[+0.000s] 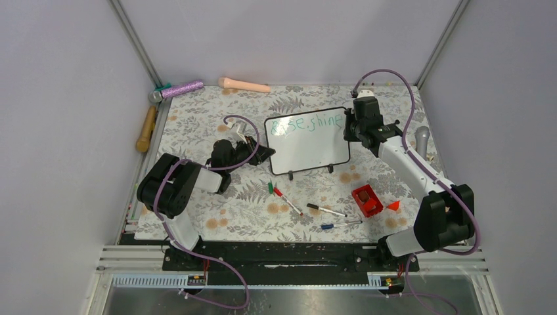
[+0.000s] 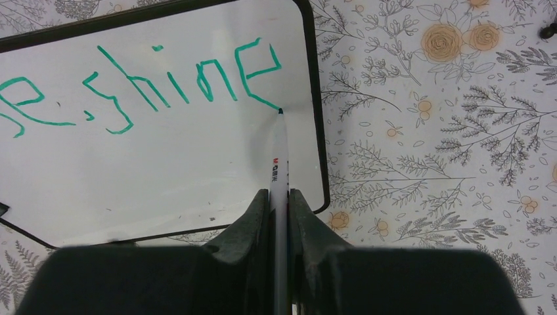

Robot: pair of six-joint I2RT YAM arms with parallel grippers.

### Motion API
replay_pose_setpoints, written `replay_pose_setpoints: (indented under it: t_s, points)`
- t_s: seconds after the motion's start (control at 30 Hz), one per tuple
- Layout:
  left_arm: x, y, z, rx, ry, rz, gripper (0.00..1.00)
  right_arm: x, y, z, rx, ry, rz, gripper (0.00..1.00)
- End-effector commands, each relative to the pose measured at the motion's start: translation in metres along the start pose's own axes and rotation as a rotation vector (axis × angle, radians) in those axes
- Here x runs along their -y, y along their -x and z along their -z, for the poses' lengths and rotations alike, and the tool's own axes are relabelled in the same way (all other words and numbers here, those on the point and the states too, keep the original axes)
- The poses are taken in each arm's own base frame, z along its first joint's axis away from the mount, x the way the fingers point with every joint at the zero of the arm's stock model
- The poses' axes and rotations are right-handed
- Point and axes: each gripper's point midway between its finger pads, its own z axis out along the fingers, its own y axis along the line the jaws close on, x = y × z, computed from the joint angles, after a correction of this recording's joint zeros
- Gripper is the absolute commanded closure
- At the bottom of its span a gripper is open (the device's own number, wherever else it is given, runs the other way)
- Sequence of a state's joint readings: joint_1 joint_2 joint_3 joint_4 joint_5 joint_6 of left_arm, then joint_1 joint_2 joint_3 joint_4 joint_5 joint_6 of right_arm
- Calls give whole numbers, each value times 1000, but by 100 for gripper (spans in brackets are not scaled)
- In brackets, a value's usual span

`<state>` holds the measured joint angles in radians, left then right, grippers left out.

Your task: Write a sentence on the whiteboard

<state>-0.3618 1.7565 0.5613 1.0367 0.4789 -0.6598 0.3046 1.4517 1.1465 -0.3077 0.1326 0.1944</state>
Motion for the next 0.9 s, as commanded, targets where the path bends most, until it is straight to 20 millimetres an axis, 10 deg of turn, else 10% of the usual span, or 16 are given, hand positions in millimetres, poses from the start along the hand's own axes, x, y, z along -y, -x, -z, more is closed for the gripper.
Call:
replay_pose_setpoints:
  t_s: [0.0, 0.37, 0.87]
  points:
    - [-2, 16, -4, 47, 20, -34, 100, 7, 17, 11, 50, -28, 0, 100]
    - [0, 16, -2, 56, 10, -41, 82, -25, 41, 64, 225, 198, -40, 100]
    - [7, 14, 6, 58, -18, -45, 65, -44, 18, 72, 166, 324, -61, 100]
